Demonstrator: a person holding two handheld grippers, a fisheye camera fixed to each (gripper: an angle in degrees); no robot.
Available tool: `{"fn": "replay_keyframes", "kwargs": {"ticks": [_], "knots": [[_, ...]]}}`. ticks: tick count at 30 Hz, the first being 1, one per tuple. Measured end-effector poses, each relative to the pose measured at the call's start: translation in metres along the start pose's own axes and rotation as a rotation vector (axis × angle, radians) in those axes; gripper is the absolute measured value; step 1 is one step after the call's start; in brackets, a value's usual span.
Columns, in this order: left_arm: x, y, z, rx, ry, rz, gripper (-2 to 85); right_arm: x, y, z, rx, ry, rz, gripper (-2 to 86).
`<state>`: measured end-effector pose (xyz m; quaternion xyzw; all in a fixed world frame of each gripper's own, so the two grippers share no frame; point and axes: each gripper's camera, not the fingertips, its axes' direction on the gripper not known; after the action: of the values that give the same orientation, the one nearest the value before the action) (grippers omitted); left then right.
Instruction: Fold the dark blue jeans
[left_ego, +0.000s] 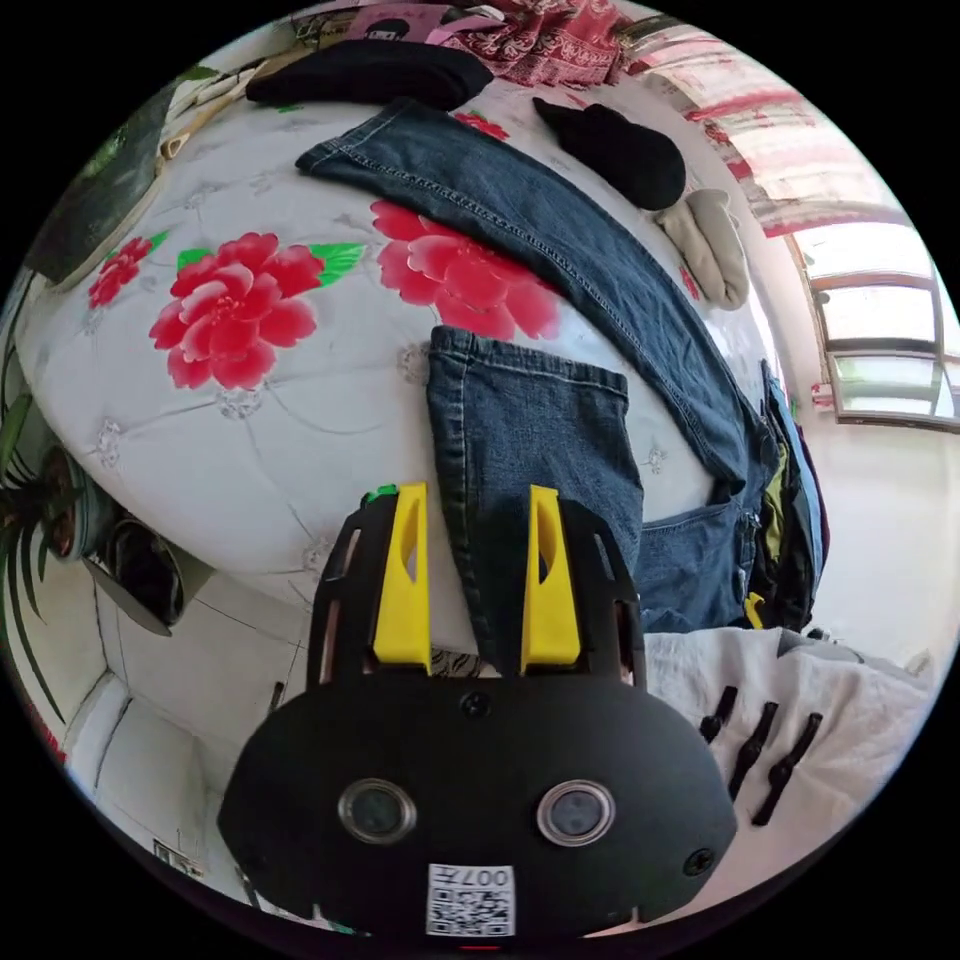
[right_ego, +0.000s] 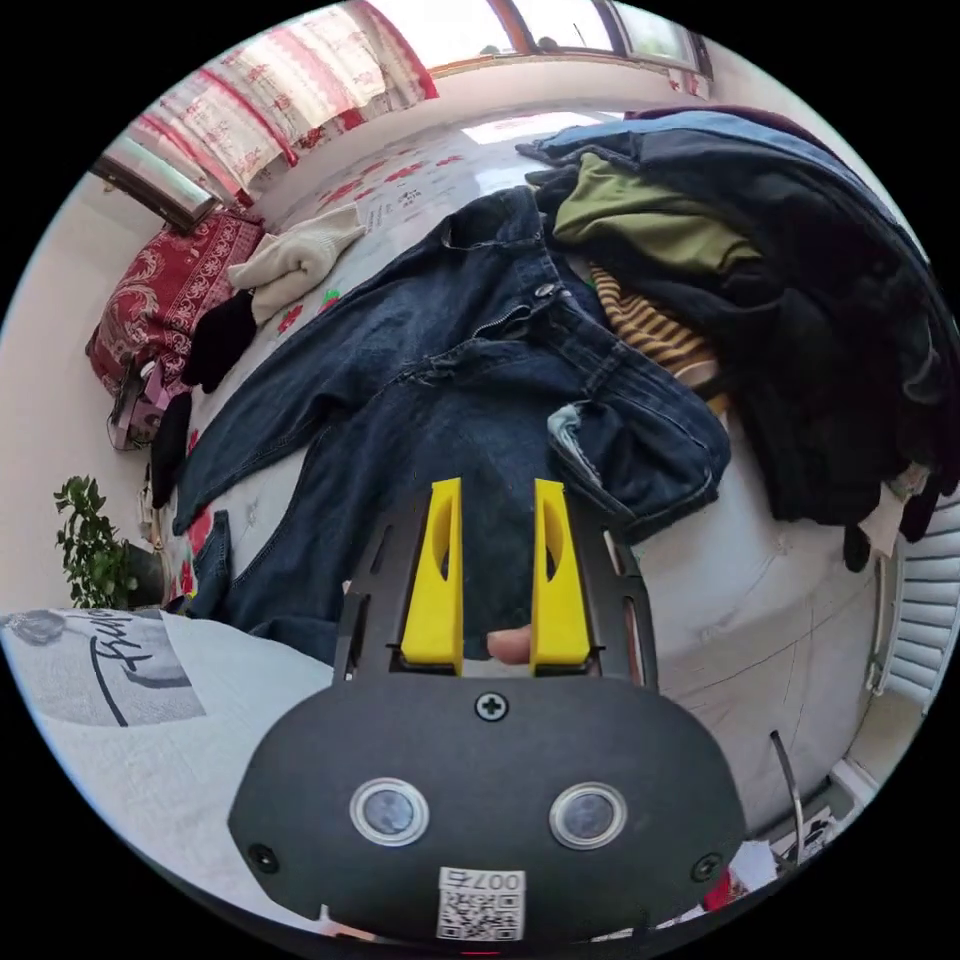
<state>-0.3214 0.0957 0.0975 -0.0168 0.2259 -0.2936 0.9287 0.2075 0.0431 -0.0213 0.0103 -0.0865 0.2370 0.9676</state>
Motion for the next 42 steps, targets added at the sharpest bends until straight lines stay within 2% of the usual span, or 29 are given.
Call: {"fn": "replay_keyframes", "kwargs": {"ticks": [1,3,6,11,17,28,34,38,40,42], "knots": [[0.001,-0.001,0.002,-0.019,0.046,0.034,0.5,0.011,0.006,-0.003,0.005,-0.006,0.045,8.9],[-0.002,0.001,-0.001,-0.027,0.139,0.031,-0.3,0.055,0.023,-0.01,0.026,-0.039,0.222,9.5],[-0.005,0.024,-0.043,0.161,0.225,0.026,-0.8,0.093,0.03,-0.006,0.022,-0.143,0.346,10.1],[-0.008,0.09,-0.149,0.516,0.195,0.089,-0.9,0.109,0.02,0.008,0.013,-0.283,0.375,10.1],[-0.026,0.146,-0.207,0.731,0.194,0.063,-0.9,0.099,-0.008,0.042,-0.121,-0.274,0.301,8.3],[-0.049,0.177,-0.206,0.736,0.206,0.011,-1.0,0.128,0.003,0.024,-0.146,-0.3,0.331,8.2],[-0.029,0.149,-0.194,0.727,0.233,0.031,-1.0,0.118,-0.002,0.025,-0.179,-0.182,0.278,8.2],[-0.012,0.133,-0.197,0.725,0.203,0.053,-1.0,0.122,-0.001,0.022,-0.192,-0.221,0.286,7.4],[-0.009,0.129,-0.199,0.73,0.198,0.047,-1.0,0.124,0.001,0.022,-0.174,-0.299,0.292,6.4],[-0.007,0.124,-0.2,0.728,0.187,0.038,-1.0,0.123,0.006,0.02,-0.125,-0.292,0.333,5.0]]}}
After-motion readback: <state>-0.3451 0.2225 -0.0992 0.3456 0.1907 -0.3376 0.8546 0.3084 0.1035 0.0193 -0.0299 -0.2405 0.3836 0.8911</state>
